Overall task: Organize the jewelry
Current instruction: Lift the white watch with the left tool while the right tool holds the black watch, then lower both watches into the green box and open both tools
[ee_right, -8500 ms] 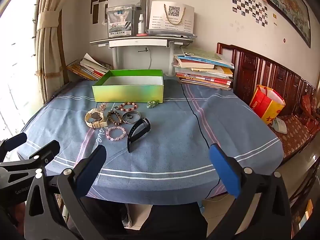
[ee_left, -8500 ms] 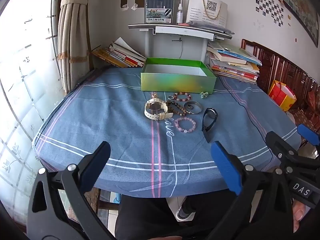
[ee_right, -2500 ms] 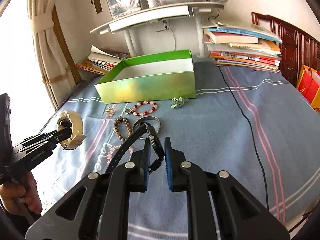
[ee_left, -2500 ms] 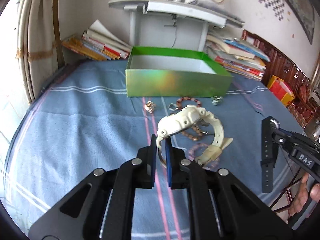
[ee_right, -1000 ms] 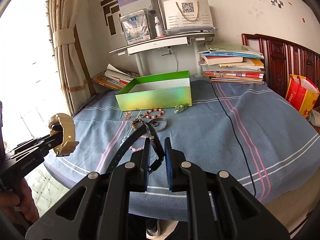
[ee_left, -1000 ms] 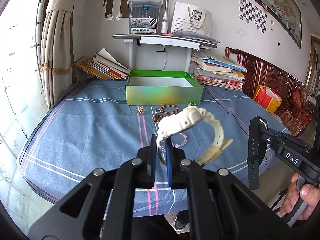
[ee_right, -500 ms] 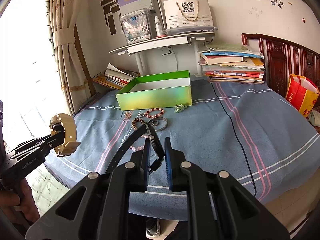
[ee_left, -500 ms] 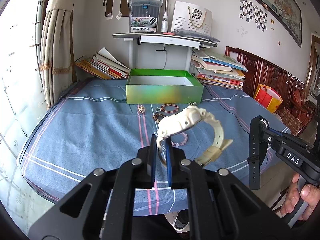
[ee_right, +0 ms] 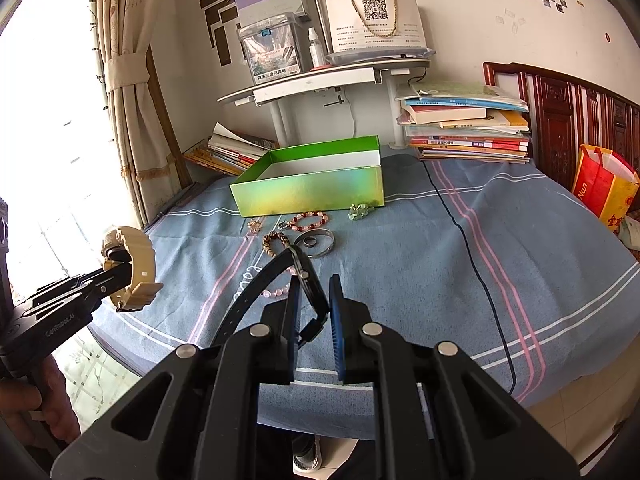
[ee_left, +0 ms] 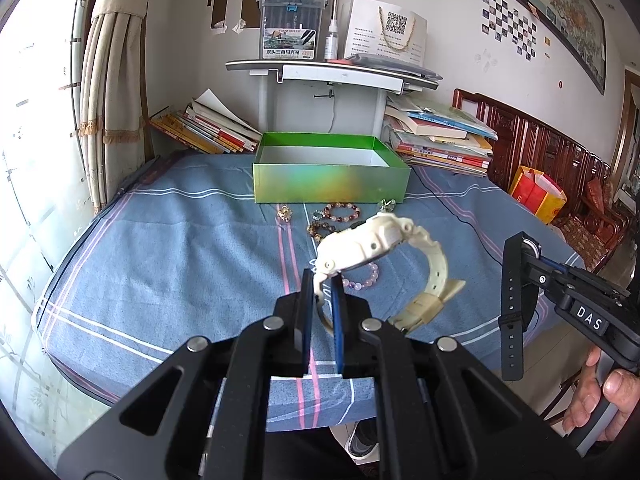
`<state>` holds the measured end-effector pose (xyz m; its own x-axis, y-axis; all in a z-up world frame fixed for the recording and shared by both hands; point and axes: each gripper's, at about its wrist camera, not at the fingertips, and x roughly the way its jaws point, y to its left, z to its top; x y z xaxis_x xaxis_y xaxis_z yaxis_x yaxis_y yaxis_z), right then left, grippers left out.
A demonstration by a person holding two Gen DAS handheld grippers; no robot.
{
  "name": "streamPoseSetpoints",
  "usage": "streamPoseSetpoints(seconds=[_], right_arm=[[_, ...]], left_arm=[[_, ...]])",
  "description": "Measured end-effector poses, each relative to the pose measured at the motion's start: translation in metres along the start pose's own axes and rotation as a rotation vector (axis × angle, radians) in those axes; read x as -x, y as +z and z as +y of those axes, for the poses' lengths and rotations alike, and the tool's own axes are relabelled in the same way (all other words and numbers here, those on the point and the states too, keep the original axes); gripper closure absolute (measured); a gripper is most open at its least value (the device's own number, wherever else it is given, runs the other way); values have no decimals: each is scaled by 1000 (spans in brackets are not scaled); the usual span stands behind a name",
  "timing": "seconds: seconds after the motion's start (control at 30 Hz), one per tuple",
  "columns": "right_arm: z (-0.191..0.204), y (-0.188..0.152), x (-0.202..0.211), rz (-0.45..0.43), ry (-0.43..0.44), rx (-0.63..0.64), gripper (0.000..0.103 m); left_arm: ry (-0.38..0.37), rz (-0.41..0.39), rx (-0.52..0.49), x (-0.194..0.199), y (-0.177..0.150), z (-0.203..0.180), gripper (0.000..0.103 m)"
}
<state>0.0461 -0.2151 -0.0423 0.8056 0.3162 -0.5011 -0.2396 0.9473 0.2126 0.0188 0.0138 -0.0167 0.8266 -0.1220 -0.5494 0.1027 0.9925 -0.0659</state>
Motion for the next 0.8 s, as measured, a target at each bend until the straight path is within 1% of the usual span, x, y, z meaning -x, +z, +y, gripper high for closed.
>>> streamPoseSetpoints(seconds=[0.3,0.6,0.8], right_arm=[[-7,-5,-10,19,-5,-11,89],[-16,-12,-22,48,-23,-27,89],[-23,-16,-38,83,-37,-37,89]], left_arm=[[-1,31,3,-16,-4,2,94],[-11,87,5,-44,-11,4,94],[-13,116,11,-63,-9,7,94]])
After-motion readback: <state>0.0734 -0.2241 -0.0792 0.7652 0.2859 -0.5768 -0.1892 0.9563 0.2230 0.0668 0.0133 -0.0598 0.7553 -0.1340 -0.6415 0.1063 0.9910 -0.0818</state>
